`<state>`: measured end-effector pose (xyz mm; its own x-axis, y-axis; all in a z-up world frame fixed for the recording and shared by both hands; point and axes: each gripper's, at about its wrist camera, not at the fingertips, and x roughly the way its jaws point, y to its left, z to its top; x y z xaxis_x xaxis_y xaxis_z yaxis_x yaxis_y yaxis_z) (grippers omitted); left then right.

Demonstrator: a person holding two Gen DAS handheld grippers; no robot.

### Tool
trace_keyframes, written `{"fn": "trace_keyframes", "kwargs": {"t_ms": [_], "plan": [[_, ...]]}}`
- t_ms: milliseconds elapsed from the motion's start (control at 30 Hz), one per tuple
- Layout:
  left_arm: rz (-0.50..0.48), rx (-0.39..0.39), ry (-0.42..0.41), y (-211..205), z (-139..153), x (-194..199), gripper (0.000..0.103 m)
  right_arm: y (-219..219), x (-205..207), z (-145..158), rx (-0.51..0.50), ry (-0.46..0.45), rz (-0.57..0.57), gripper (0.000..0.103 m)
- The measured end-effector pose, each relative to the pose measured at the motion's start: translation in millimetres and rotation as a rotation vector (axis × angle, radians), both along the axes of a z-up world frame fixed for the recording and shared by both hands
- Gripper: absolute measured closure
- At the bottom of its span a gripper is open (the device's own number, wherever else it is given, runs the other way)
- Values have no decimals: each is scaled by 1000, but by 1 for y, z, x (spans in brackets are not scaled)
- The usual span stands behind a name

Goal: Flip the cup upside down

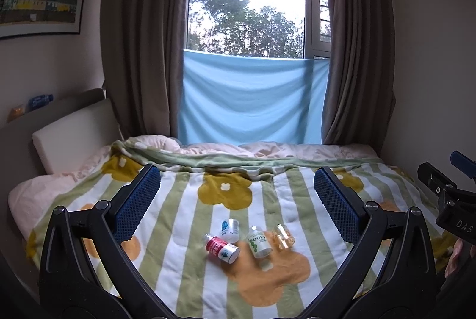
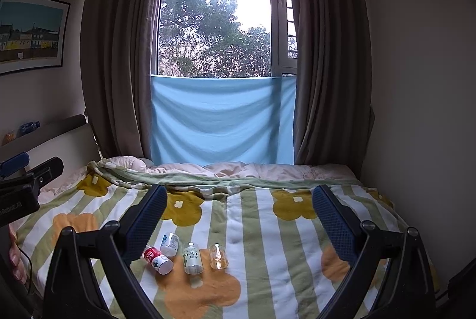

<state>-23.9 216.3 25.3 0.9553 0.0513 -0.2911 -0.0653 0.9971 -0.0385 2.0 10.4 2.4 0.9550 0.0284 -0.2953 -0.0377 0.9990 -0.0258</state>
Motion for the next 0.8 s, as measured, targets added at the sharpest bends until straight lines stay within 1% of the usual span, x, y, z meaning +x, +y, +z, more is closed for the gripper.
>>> {"fn": "trace_keyframes", "kwargs": {"t_ms": [800], "plan": [[-23,-2,-8,2,1,-1,0,-2,0,0,9,-16,8,5]]}}
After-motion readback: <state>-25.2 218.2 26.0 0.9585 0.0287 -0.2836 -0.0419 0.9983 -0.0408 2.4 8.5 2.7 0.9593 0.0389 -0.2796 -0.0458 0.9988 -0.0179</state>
